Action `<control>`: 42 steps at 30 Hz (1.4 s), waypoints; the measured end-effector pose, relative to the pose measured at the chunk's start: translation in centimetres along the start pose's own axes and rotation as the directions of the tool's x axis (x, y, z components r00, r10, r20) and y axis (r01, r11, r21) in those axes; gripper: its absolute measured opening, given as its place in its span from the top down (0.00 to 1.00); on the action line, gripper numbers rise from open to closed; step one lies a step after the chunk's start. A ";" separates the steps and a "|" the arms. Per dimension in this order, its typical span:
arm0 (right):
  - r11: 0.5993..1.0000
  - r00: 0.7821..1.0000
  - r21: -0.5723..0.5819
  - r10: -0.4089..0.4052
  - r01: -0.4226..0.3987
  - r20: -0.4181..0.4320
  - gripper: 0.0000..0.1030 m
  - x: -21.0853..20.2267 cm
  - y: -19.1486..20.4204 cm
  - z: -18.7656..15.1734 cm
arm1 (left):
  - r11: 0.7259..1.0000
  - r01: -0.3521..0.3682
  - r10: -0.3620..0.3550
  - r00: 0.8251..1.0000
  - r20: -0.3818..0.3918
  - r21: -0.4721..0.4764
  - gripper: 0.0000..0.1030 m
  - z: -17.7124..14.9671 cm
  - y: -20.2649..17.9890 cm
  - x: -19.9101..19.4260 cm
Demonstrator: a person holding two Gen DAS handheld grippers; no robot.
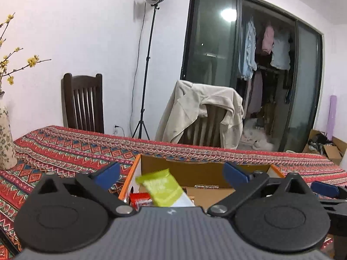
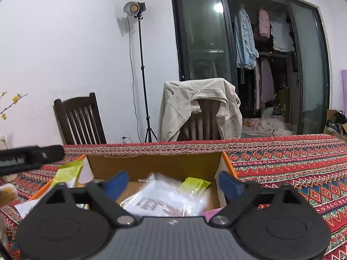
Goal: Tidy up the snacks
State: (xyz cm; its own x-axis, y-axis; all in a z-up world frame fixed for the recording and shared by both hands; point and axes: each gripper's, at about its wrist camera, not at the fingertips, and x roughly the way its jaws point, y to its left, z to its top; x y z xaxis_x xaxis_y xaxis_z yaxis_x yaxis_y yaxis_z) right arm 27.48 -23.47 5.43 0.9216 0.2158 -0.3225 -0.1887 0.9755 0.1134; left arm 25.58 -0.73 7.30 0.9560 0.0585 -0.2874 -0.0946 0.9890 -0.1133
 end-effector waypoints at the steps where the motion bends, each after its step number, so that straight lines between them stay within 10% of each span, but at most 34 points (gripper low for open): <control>1: 1.000 1.000 0.007 0.004 -0.004 0.002 0.00 -0.1 -0.1 -0.1 | 1.000 -0.003 0.003 1.000 0.003 -0.011 0.00 0.1 0.1 -0.2; 18: 0.998 0.997 -0.050 0.038 -0.035 0.065 0.00 -7.9 1.1 1.8 | 0.996 0.033 -0.039 0.997 0.066 0.085 0.00 2.7 -0.4 -9.0; 42: 0.995 0.994 -0.058 0.072 -0.077 -0.088 0.00 -20.0 0.7 -9.1 | 0.998 0.040 -0.039 0.999 -0.021 0.041 0.00 -8.5 5.6 -20.4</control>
State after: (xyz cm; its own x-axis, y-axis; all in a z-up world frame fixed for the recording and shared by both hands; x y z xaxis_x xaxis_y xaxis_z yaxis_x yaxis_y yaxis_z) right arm 5.82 -26.73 3.39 0.8724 0.2884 -0.3947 -0.2785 0.9568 0.0835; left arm 3.22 2.46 4.44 0.9529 0.0170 -0.3028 -0.0449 0.9953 -0.0856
